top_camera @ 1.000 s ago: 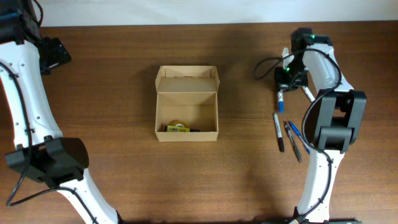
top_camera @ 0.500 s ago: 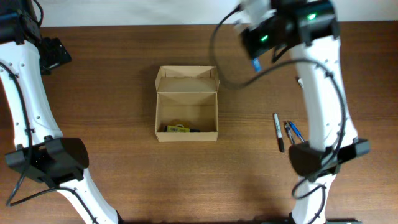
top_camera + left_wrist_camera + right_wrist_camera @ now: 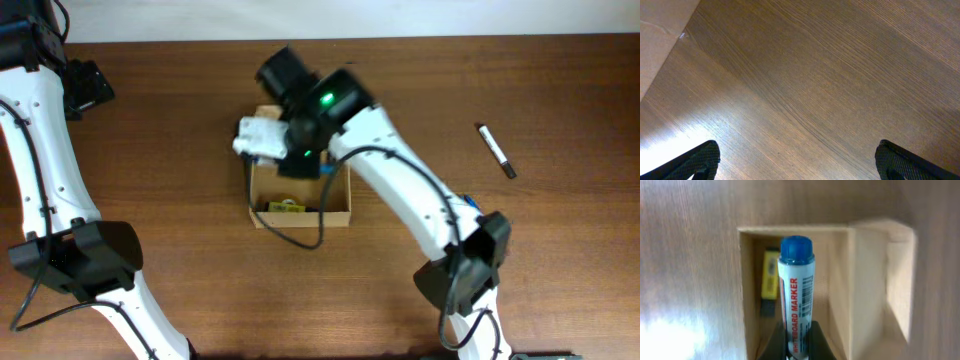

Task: Pack container
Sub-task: 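Carry the blue whiteboard marker into the box and release it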

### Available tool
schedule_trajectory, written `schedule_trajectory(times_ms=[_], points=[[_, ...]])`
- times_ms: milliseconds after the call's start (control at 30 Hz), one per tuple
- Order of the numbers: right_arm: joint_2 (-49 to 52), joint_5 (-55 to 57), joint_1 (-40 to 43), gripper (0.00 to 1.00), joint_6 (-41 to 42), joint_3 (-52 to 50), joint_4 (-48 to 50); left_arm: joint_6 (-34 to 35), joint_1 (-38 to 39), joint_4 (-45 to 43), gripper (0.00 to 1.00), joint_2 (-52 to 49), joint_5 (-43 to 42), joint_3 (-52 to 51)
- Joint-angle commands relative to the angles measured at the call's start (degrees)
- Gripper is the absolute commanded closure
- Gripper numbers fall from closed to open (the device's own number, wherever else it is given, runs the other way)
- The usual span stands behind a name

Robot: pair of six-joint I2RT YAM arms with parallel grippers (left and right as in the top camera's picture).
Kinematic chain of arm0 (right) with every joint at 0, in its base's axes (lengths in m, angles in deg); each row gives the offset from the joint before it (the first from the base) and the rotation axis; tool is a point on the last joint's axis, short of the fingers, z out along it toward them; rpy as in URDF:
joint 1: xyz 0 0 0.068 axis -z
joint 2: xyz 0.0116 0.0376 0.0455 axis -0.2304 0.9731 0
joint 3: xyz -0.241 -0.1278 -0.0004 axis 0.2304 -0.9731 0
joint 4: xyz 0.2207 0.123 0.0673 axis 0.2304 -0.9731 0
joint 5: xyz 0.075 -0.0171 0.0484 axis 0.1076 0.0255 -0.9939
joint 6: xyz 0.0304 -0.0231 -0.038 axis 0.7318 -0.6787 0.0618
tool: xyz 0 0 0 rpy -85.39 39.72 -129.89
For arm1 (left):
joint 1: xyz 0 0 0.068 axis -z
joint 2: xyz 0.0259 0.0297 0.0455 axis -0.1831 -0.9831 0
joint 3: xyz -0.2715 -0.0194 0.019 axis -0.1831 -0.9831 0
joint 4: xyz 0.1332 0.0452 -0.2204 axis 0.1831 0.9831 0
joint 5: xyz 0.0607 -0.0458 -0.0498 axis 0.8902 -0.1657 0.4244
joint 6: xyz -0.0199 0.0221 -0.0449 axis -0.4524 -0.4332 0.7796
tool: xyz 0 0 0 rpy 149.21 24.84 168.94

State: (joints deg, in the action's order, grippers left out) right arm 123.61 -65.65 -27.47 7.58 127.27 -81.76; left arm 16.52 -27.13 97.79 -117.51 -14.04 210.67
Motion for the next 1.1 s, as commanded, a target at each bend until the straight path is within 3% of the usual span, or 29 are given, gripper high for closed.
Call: schedule_trajectory(times_ms=[0,233,667,733,767,967,1067], points=[[0.72,-0.68,-0.39,0.96,-2.80,-6.91,4.59,-0.66,-0.09,0.04,0.00,-0.42,0.17,-0.33],[0.72,-0.72,1.07,0.96,-2.91,-19.82,13.75,-0.66,-0.09,0.04,0.00,-0.42,0.17,-0.33],[0.72,-4.74,1.60,0.95,-2.40,-28.63,18.67,-0.66,-0.09,0.04,0.00,-0.42,0.17,-0.33],[0.70,-4.52,1.60,0.55,-0.44,-28.59,18.99,-0.66,-0.09,0.04,0.00,-0.42,0.17,-0.33],[0.66,-3.98,1.60,0.48,1.11,-28.37,19.10,-0.66,-0.09,0.04,0.00,-0.42,0.17,-0.33],[-0.61,6.12,1.53,0.49,14.23,-21.94,15.98,-0.66,-0.09,0.04,0.00,-0.42,0.17,-0.33],[-1.33,11.17,1.44,0.47,21.14,-13.11,10.67,-0.66,-0.09,0.04,0.00,-0.42,0.17,-0.33]])
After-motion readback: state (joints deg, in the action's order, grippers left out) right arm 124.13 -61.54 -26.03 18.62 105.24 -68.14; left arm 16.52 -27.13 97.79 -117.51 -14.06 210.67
